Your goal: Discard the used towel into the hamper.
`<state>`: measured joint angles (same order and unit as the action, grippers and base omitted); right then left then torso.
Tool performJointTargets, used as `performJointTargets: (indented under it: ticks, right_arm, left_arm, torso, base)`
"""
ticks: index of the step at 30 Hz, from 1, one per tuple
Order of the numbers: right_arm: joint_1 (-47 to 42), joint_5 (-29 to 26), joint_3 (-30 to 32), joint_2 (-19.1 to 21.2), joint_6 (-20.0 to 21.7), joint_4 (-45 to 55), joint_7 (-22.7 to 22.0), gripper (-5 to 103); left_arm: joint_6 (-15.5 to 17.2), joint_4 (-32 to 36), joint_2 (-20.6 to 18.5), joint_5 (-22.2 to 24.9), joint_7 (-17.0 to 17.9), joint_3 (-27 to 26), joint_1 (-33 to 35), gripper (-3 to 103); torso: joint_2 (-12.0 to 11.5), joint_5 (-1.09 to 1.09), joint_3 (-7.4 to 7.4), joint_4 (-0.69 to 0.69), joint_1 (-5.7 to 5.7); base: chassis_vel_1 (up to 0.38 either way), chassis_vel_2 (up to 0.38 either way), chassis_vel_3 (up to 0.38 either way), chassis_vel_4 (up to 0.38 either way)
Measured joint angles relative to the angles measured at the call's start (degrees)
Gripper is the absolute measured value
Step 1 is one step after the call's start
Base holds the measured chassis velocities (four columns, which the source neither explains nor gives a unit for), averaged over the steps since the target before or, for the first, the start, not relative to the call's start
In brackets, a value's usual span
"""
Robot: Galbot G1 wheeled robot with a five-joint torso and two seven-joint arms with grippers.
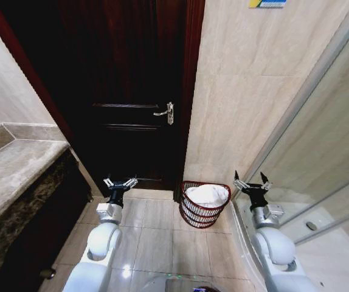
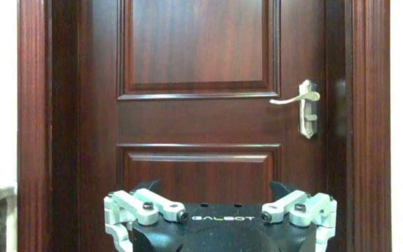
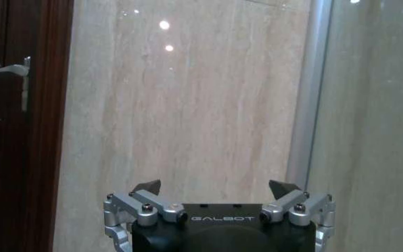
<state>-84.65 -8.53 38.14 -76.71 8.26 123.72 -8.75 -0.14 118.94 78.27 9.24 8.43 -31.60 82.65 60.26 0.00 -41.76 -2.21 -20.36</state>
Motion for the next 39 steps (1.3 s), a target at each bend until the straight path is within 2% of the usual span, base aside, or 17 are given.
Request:
performJointTargets:
  ticks: [7,16,18,22,26,39]
  right_arm:
    - [-2.7,0.7,2.5,-3.8,-0.7,1.6,1.6,100]
    - [-3.3,1.1,1.7,-5.0,0.0,3.3,2.0,100]
    - [-3.3,1.1,1.7,-5.1,0.0,3.4,2.1,100]
    - [-4.1,0.3,1.7,-5.3,-0.3,4.2,3.2,100]
    - [-4.8,-0.9,2.1,-5.2,-0.6,5.1,4.2,100]
    - [-5.5,-1.4,2.3,-5.1,-0.5,7.4,4.3,100]
  left_arm:
    - [-2.0,-0.8,0.9,-3.7,0.0,-1.2,0.4,100]
    - [0.0,1.0,1.8,-4.9,2.3,-2.0,2.6,100]
    - [-0.1,1.0,1.8,-4.8,2.3,-2.1,2.8,100]
    - [-3.2,0.2,1.4,-2.5,-0.1,-3.0,3.1,100]
    - [-4.7,-0.2,1.2,-1.7,-1.5,-3.9,3.4,100]
    - [-2.8,2.0,1.3,-0.2,-0.9,-4.5,5.1,100]
  torso:
    - [2.5,-0.01,-1.36,0.01,-1.11]
    - [5.2,0.00,-2.85,0.00,-2.37]
    - [5.6,0.00,-3.04,0.00,-2.53]
    - [6.9,0.00,-3.78,0.00,-3.15]
    - [8.1,0.00,-4.42,0.00,-3.67]
    - [11.8,0.00,-6.43,0.00,-5.38]
  base:
    - [0.000,0.000,0.000,0.000]
    - [0.000,0.000,0.000,0.000]
    - [0.000,0.000,0.000,0.000]
    - [0.000,0.000,0.000,0.000]
    - [0.000,0.000,0.000,0.000]
    - [0.000,0.000,0.000,0.000]
